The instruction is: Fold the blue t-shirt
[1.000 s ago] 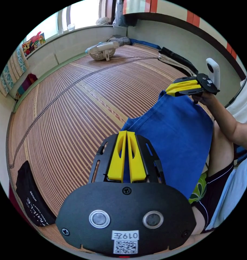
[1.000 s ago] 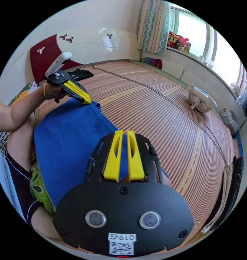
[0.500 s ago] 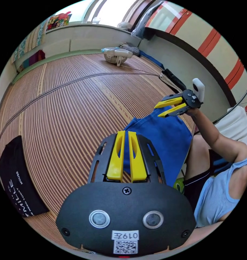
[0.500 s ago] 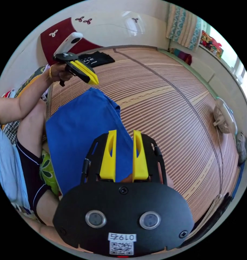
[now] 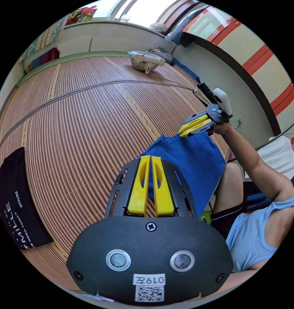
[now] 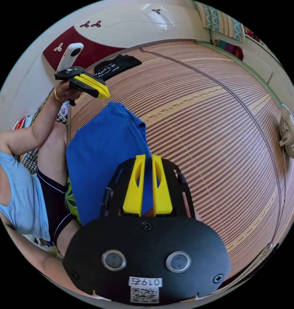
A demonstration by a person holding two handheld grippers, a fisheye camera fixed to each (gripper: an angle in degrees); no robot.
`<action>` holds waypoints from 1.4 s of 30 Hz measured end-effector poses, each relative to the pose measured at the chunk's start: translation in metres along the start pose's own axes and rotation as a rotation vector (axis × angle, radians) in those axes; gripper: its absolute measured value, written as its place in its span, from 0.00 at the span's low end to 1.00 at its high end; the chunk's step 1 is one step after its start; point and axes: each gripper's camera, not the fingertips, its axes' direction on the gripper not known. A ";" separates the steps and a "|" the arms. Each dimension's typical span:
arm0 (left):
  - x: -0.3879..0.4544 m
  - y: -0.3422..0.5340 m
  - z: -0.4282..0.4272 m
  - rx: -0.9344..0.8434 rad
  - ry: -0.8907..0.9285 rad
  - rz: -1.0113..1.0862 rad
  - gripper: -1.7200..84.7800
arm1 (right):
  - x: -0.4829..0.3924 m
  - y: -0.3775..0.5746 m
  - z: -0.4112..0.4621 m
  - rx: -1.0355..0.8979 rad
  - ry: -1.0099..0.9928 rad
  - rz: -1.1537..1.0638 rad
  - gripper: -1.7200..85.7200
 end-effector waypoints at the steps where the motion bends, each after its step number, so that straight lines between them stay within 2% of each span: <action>1: 0.002 -0.002 0.000 -0.009 0.004 0.006 0.03 | 0.001 -0.002 0.001 -0.003 0.005 -0.002 0.04; 13: 0.017 -0.025 0.018 -0.173 -0.015 0.057 0.03 | -0.008 -0.024 0.002 -0.004 0.108 0.012 0.02; 18: 0.017 -0.029 0.006 -0.151 -0.013 0.047 0.03 | -0.001 -0.012 -0.024 0.061 0.096 0.052 0.07; 24: 0.019 -0.033 0.000 -0.143 -0.010 0.037 0.03 | 0.000 0.002 -0.016 -0.031 0.079 0.071 0.09; 31: 0.026 -0.037 0.001 -0.164 -0.021 0.043 0.03 | -0.016 0.003 -0.003 -0.036 0.130 0.081 0.02; 42: 0.028 -0.039 0.001 -0.180 -0.020 0.029 0.03 | -0.045 0.019 -0.008 0.039 0.208 0.143 0.03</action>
